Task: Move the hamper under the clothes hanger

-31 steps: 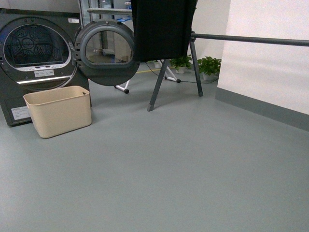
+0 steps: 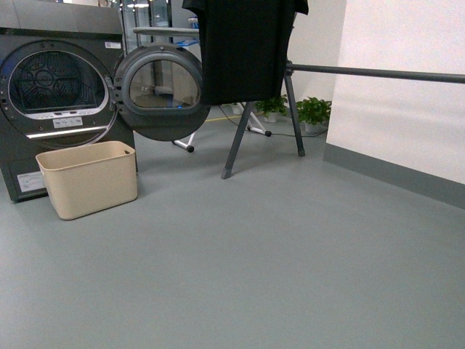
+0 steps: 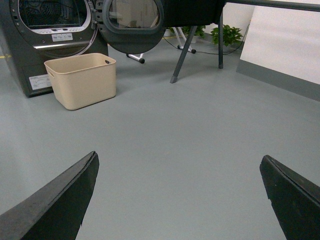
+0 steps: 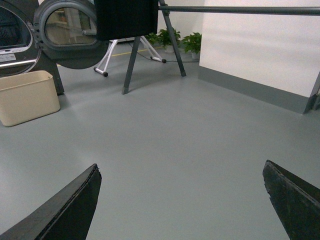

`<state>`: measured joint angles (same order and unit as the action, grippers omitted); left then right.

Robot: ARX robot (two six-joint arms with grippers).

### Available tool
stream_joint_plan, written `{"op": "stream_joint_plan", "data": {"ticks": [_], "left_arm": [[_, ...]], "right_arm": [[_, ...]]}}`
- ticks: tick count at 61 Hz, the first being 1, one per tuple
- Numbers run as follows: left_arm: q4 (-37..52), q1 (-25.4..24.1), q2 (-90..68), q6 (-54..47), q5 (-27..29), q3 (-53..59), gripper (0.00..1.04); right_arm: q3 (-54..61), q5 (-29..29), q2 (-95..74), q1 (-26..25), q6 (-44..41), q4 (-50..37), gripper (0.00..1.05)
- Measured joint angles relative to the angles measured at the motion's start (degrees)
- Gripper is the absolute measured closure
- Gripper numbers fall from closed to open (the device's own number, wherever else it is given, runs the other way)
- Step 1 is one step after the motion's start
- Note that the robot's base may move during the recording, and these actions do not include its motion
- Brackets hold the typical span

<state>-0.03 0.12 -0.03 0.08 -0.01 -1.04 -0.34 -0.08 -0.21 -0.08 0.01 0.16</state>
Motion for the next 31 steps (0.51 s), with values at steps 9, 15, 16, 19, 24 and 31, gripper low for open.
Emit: {"op": "stream_joint_plan", "data": {"ticks": [9,15,16,19,24,31], "left_arm": [[0.0,0.0,0.0,0.0,0.0,0.0,0.07],[0.0,0.0,0.02,0.0,0.0,0.0,0.07],[0.0,0.0,0.02,0.0,0.0,0.02,0.07],[0.0,0.0,0.02,0.0,0.0,0.0,0.07],[0.0,0.0,0.02,0.0,-0.02,0.02,0.07],[0.0,0.0,0.02,0.0,0.0,0.02,0.07]], "right_arm": [[0.0,0.0,0.0,0.0,0.0,0.0,0.08],[0.0,0.0,0.0,0.0,0.0,0.0,0.08],[0.0,-0.02,0.0,0.0,0.0,0.0,0.08],[0.0,0.0,0.0,0.0,0.0,0.0,0.08],[0.0,0.0,0.0,0.0,0.0,0.0,0.08],[0.0,-0.02,0.0,0.0,0.0,0.0,0.08]]}}
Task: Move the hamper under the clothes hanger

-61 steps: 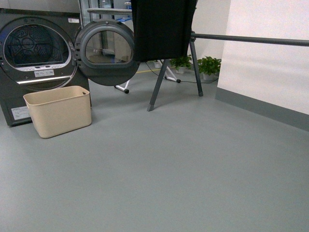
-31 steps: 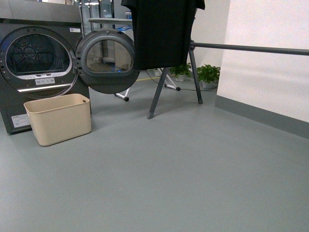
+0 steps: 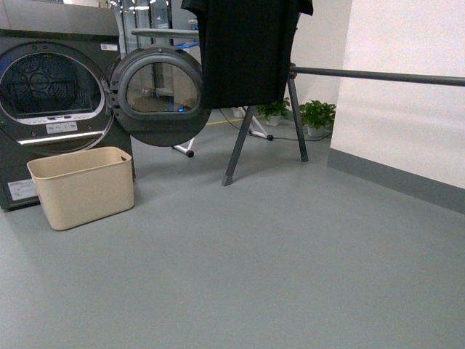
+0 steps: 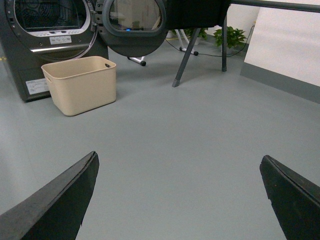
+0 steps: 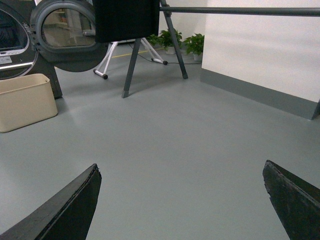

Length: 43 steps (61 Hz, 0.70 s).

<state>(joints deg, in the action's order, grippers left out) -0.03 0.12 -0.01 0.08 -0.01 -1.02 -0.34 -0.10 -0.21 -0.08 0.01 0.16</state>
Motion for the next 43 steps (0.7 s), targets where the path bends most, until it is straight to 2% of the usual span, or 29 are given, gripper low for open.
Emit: {"op": "stream_joint_plan", "data": {"ticks": [43], "left_arm": [[-0.02,0.0,-0.02,0.0,0.02,0.0,0.07]], "right_arm": [[0.0,0.0,0.0,0.0,0.0,0.02,0.08]]}}
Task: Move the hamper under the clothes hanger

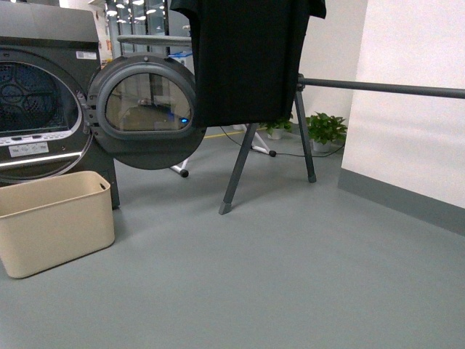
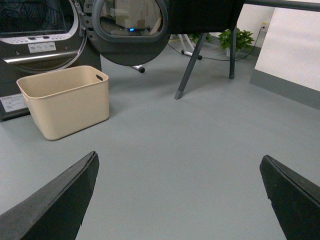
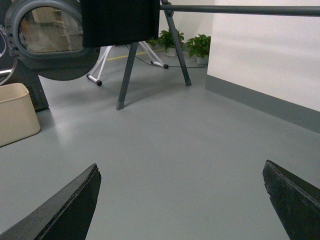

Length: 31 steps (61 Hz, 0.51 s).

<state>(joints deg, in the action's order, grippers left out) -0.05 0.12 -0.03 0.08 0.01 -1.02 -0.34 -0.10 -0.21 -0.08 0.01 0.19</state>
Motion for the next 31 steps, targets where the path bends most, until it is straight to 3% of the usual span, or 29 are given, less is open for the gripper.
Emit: {"op": "stream_joint_plan", "data": {"ticks": [31], "left_arm": [[-0.02,0.0,-0.02,0.02,-0.02,0.0,0.07]], "right_arm": [[0.0,0.0,0.0,0.0,0.0,0.0,0.08]]}}
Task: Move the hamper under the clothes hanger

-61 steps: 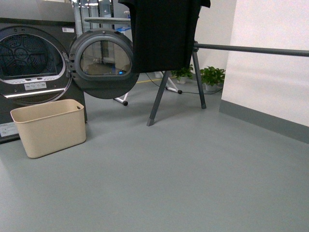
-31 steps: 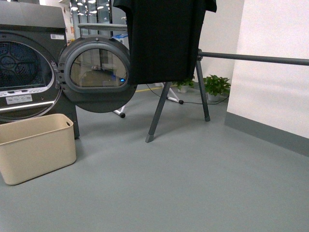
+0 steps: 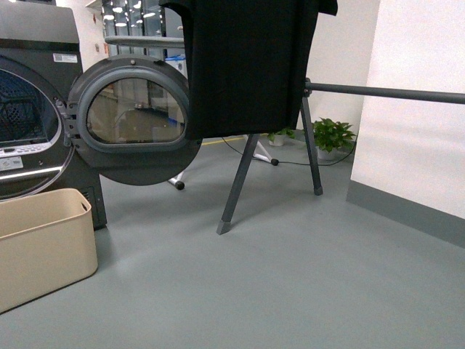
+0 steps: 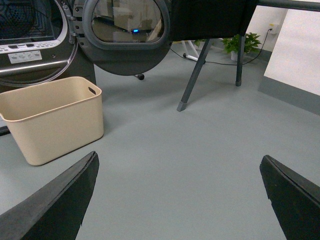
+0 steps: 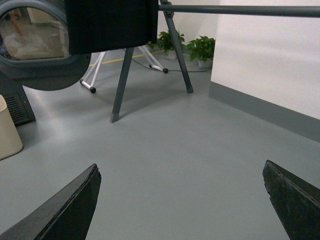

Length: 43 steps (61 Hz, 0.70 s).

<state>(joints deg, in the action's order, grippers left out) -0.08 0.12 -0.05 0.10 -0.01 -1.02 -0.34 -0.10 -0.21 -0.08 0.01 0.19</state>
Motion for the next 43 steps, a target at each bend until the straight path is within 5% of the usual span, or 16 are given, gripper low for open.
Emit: {"op": "stream_joint_plan", "data": {"ticks": [43], "left_arm": [[-0.02,0.0,0.04,0.0,0.0,0.0,0.07]], "right_arm": [[0.0,0.0,0.0,0.04,0.0,-0.07,0.08]]}}
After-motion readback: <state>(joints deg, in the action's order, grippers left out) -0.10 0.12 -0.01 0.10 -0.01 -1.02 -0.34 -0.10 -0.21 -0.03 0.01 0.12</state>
